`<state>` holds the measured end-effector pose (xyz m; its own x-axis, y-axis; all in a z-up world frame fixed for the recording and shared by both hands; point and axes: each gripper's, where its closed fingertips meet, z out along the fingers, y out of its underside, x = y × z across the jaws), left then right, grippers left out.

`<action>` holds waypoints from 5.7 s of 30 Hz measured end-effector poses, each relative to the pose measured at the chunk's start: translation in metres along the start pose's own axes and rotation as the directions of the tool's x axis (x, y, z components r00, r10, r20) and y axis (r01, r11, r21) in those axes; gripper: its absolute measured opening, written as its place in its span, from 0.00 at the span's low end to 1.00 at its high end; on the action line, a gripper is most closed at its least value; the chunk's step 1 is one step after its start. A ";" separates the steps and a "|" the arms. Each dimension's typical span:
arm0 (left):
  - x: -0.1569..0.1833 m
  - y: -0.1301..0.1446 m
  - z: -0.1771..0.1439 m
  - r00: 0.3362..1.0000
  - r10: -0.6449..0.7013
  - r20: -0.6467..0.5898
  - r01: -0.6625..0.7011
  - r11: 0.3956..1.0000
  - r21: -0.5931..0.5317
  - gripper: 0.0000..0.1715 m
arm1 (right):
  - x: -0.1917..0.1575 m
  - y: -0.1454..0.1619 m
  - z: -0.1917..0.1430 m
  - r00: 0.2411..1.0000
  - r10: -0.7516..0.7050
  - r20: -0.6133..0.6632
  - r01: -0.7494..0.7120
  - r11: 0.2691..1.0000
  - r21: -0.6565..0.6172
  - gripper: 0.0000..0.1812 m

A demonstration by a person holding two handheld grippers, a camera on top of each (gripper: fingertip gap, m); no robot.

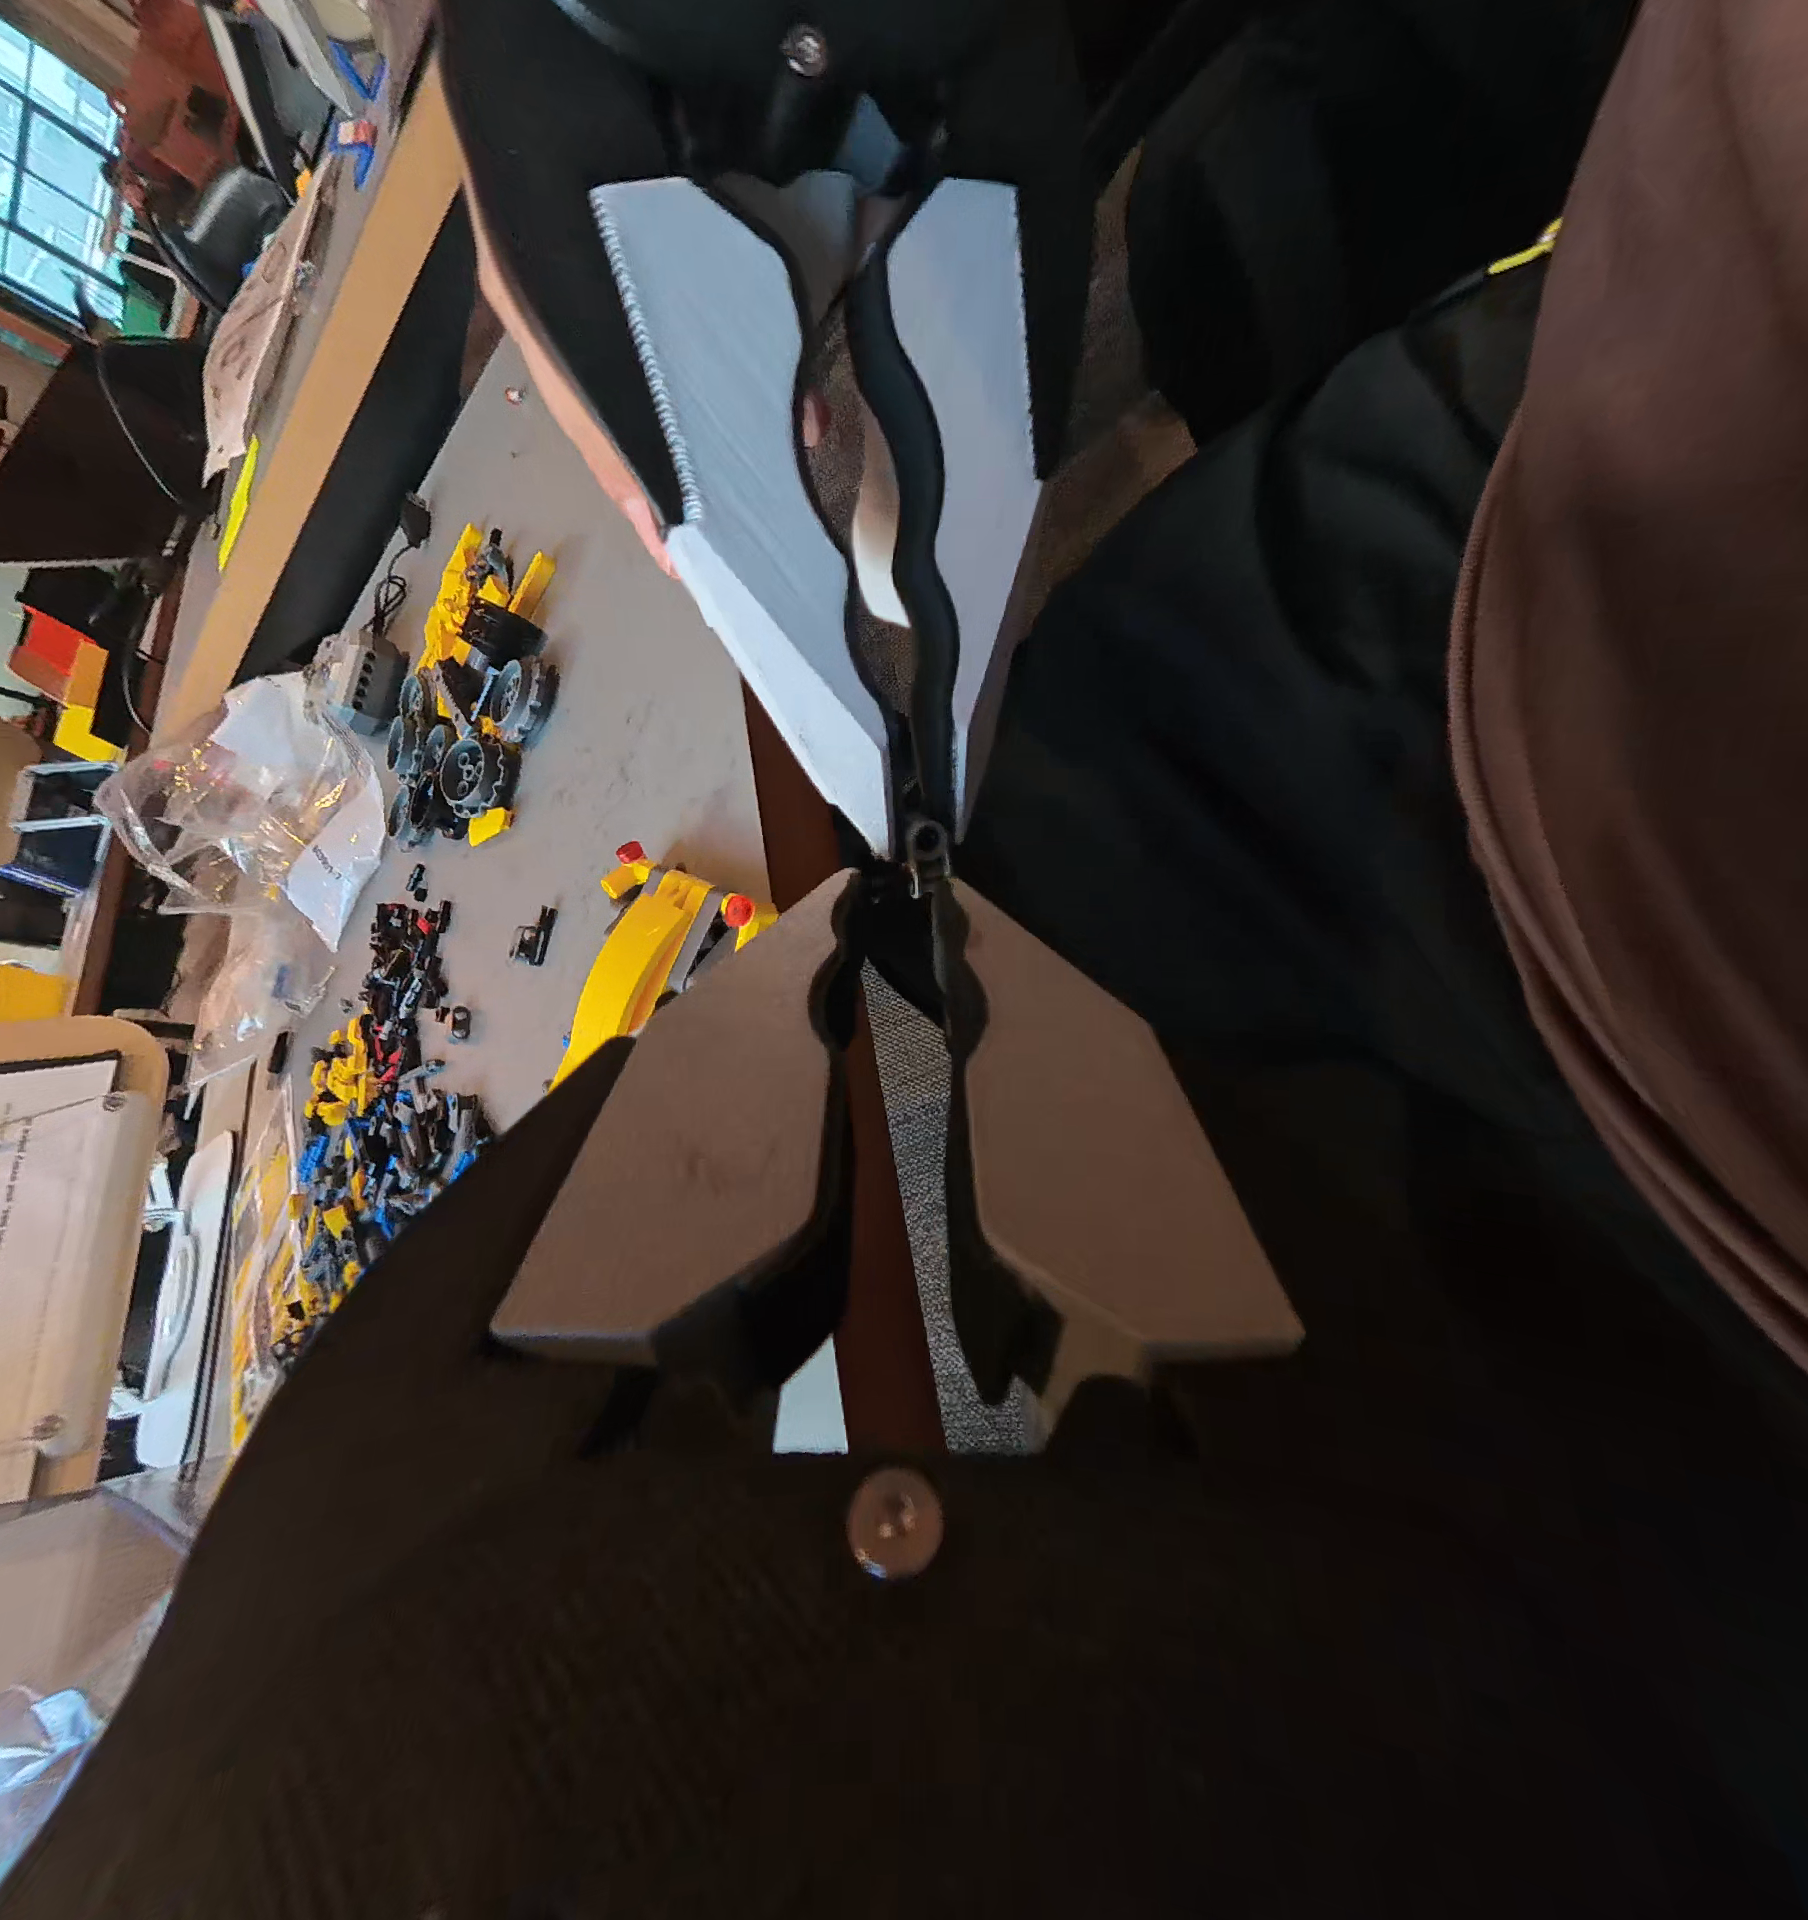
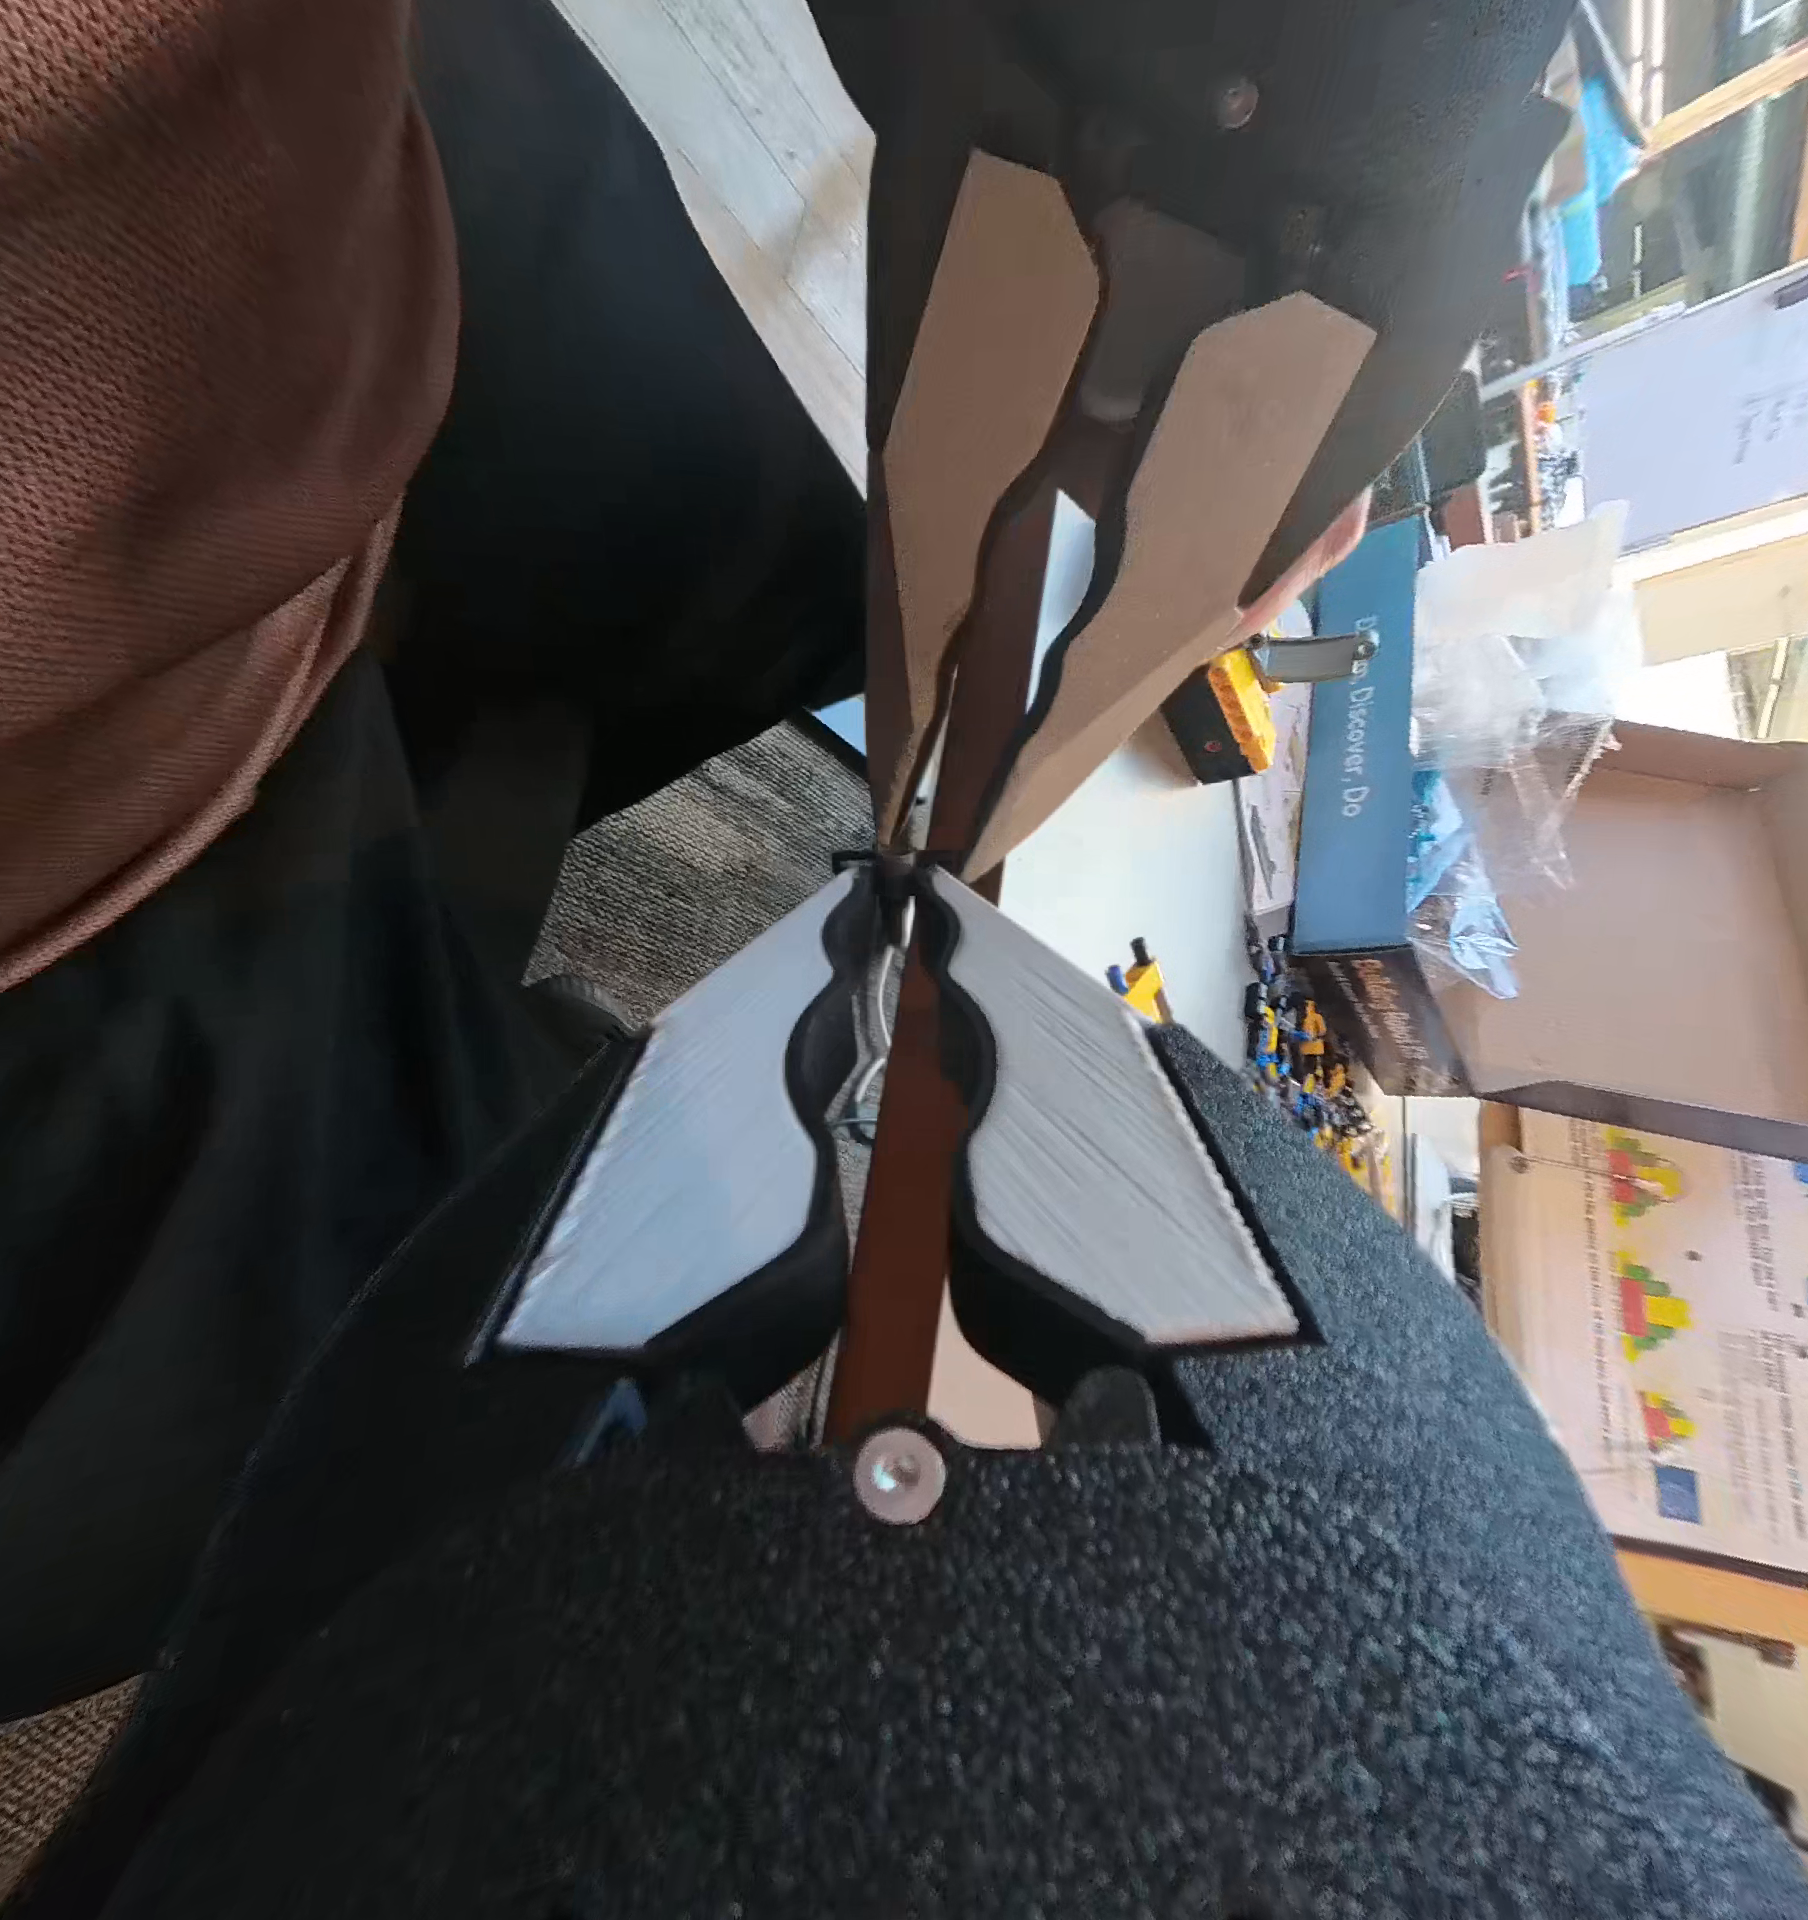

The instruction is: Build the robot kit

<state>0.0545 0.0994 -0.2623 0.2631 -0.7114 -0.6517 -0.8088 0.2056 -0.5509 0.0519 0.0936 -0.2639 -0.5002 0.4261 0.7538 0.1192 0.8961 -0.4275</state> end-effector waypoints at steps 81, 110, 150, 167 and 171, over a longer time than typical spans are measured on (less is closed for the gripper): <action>-0.011 -0.006 -0.013 0.781 -0.625 0.014 0.585 0.738 0.336 0.16 | 0.025 -0.008 -0.008 0.828 0.484 0.284 -0.540 0.825 0.169 0.02; -0.048 -0.005 -0.040 0.808 -0.223 0.545 0.114 0.967 0.227 0.12 | 0.054 -0.023 -0.003 0.392 0.881 0.265 -0.918 0.355 0.178 0.15; -0.023 0.005 -0.013 0.889 -0.005 0.459 -0.040 0.995 0.090 0.13 | 0.031 -0.005 0.010 0.964 0.194 -0.184 -0.222 0.964 -0.144 0.04; -0.016 0.009 -0.007 0.905 -0.003 0.425 -0.028 0.997 0.068 0.13 | 0.026 0.001 0.017 0.973 0.157 -0.168 -0.187 0.965 -0.183 0.06; -0.015 0.009 -0.006 0.911 -0.017 0.413 -0.017 0.997 0.078 0.13 | 0.024 0.002 0.018 0.977 0.139 -0.163 -0.170 0.967 -0.191 0.05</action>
<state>0.0402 0.1075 -0.2541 0.4703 -0.3737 -0.7995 -0.7699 0.2691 -0.5787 0.0245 0.1030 -0.2555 -0.3318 0.5610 0.7584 0.3638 0.8178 -0.4458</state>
